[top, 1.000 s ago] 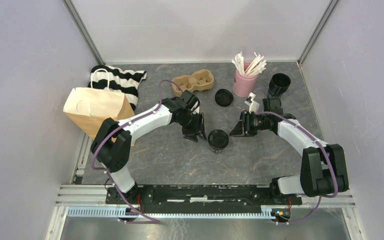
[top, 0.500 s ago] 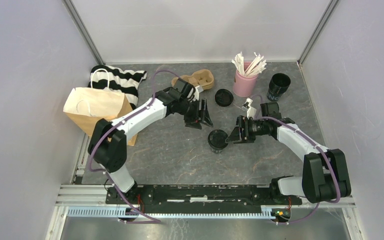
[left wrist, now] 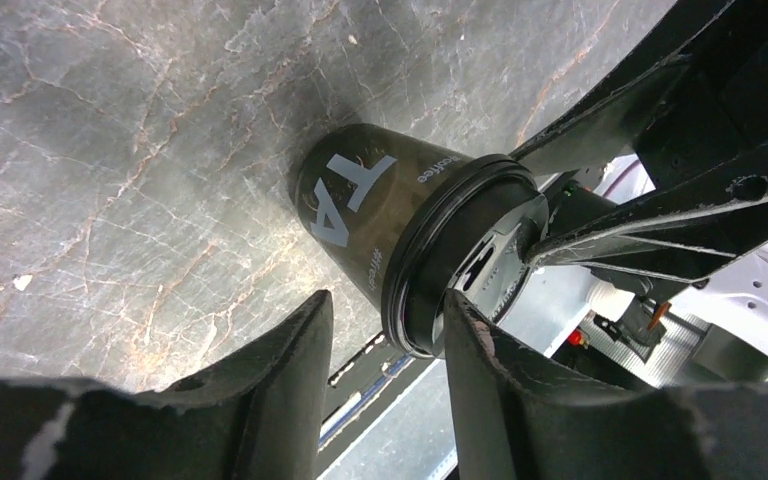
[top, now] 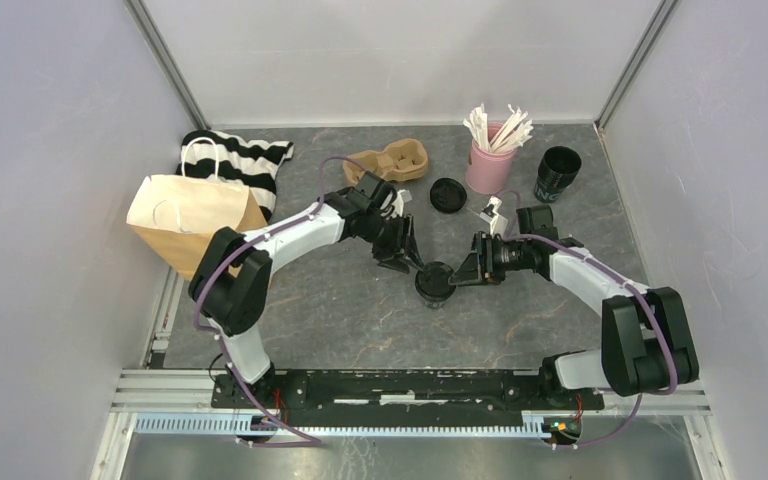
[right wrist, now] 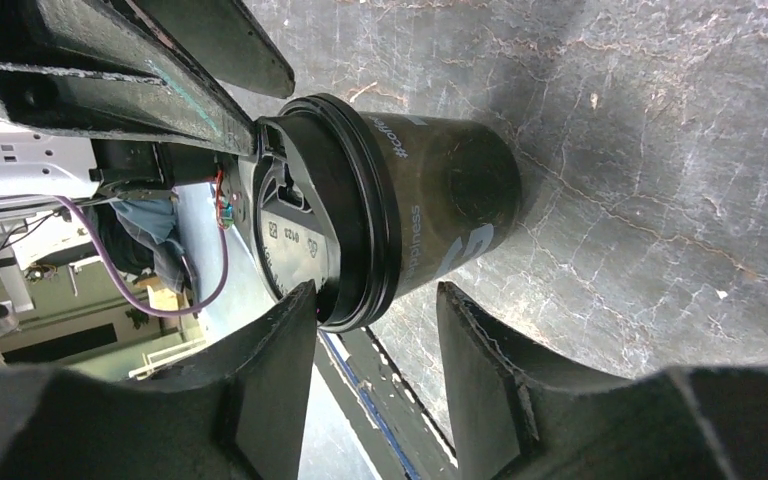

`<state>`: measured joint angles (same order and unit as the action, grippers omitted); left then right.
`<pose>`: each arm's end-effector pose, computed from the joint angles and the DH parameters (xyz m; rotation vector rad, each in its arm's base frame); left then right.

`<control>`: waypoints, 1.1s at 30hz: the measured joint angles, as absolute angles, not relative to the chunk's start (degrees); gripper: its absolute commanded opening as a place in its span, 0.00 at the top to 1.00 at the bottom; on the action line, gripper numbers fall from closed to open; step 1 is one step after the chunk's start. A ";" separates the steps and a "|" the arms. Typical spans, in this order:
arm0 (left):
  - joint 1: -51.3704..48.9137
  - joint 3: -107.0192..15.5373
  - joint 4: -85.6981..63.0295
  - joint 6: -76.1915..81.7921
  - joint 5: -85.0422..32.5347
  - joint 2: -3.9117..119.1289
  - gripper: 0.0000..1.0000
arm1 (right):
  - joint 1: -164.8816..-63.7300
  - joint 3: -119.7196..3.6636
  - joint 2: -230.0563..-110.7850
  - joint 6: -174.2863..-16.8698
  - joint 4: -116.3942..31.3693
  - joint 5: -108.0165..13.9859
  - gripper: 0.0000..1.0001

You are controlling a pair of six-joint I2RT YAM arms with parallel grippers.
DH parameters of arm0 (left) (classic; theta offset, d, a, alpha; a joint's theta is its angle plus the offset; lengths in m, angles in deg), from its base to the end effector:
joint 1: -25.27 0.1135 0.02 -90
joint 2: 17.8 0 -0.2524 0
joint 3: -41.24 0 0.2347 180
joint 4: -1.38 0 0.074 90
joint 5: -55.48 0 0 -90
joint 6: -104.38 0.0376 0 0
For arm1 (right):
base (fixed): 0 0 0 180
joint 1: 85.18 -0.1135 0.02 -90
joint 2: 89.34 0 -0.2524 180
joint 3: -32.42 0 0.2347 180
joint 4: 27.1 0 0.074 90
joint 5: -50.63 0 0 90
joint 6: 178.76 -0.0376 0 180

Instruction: Pack the takeout coffee

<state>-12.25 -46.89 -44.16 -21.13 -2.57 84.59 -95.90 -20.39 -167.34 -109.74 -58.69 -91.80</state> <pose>0.2694 -0.2319 0.2107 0.2690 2.8342 -1.1088 0.2234 0.0726 0.1794 -0.1420 2.5191 1.3858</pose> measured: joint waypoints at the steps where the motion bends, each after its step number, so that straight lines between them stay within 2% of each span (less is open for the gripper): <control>1: -12.25 -46.26 -43.70 -21.15 -2.27 84.44 0.52 | -95.90 -20.39 -167.58 -109.87 -58.69 -91.84 0.50; 6: -12.27 -41.99 -40.84 -21.17 -2.40 81.12 0.54 | -95.90 -21.88 -169.48 -109.34 -58.91 -91.51 0.51; 7: -12.31 -41.25 -40.64 -21.19 -2.40 80.57 0.53 | -95.92 -22.58 -170.07 -108.99 -59.22 -91.38 0.50; 12: -12.36 -39.50 -40.49 -21.24 -2.48 78.69 0.32 | -95.94 -25.99 -171.93 -106.26 -61.58 -89.50 0.34; 15: -12.36 -39.50 -40.79 -21.83 -2.68 78.17 0.27 | -95.94 -26.47 -171.82 -105.08 -63.19 -88.45 0.26; 18: -12.36 -39.50 -40.53 -23.12 -2.48 77.29 0.26 | -95.94 -26.38 -170.81 -104.84 -64.42 -88.39 0.24; 22: -12.64 -39.50 -39.81 -24.21 -1.65 76.59 0.28 | -95.94 -24.81 -168.17 -104.99 -64.20 -89.96 0.22; 25: -13.14 -39.37 -39.83 -24.34 -0.95 76.59 0.34 | -96.16 -23.19 -167.75 -105.34 -63.65 -90.92 0.23; 29: -13.78 -38.56 -39.87 -24.30 -0.91 76.81 0.41 | -97.17 -21.05 -167.80 -106.02 -62.15 -91.95 0.35; 33: -13.71 -35.59 -39.72 -24.27 -0.60 77.38 0.45 | -97.82 -18.64 -168.67 -107.22 -58.56 -93.68 0.39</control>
<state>-13.71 -35.59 -39.72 -24.27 -0.60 77.38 -97.82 -18.64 -168.67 -107.22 -58.56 -93.68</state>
